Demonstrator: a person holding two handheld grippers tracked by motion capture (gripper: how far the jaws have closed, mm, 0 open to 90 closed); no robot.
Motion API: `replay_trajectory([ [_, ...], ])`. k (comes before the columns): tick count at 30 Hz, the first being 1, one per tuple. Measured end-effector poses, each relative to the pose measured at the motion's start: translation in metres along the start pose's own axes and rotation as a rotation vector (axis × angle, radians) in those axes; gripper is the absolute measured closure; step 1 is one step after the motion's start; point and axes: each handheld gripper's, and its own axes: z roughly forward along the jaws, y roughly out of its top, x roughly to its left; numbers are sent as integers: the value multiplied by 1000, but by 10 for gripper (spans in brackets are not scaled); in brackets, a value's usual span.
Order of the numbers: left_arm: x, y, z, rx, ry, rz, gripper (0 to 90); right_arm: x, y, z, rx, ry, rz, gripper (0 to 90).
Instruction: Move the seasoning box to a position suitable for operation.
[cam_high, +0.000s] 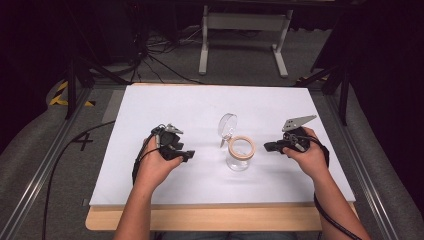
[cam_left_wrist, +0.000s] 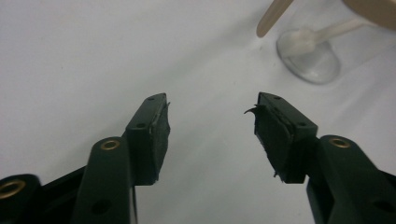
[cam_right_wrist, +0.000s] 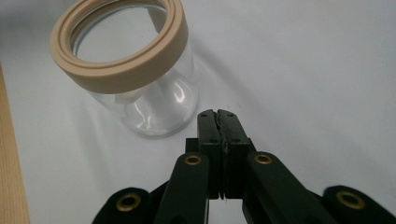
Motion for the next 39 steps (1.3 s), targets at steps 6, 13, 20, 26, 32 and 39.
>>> replay_trajectory([
  [6, 1, 4, -6, -10, -76, -17, 391, 1, 3, -2, -33, 7, -5, 900],
  [13, -5, 1, -23, -8, 8, 32, 519, -2, 7, -1, -61, 27, -9, 900],
  [20, -7, -7, -29, 45, -5, 17, 492, -3, 15, 8, -63, 55, -17, 900],
  [26, -8, -14, -36, 55, -3, 4, 457, -9, 19, 22, -56, 55, -11, 900],
  [32, -8, -22, -44, 55, 18, -14, 441, -16, 20, 40, -31, 86, 1, 900],
  [39, -5, -25, -47, 55, 23, -36, 434, -16, 22, 49, -13, 104, -9, 900],
])
